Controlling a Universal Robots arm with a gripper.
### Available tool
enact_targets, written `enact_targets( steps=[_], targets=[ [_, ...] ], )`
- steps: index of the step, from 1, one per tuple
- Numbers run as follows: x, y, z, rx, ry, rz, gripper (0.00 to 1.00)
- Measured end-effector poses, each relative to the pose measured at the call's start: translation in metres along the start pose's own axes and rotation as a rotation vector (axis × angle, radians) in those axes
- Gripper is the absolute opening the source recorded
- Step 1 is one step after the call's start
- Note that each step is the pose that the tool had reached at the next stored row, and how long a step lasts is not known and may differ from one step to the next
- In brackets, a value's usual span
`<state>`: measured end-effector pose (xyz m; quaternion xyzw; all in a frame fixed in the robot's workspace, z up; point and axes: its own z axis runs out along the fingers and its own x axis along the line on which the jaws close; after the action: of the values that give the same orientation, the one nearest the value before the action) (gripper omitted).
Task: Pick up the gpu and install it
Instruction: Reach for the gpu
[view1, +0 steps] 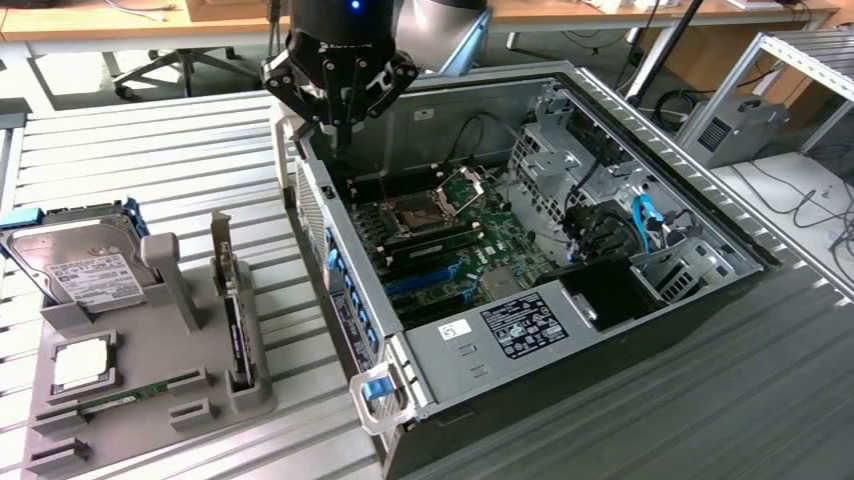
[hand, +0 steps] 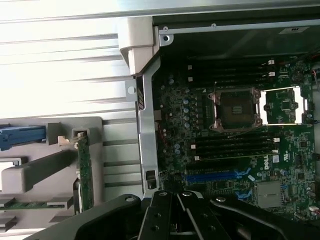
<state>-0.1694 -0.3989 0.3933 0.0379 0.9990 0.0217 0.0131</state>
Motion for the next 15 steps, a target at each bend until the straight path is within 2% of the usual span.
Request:
enact_targets(
  steps=[15],
  targets=[
    [0.0093,-0.0007,-0.0003,0.0001,0.0,0.0,0.11]
  ],
)
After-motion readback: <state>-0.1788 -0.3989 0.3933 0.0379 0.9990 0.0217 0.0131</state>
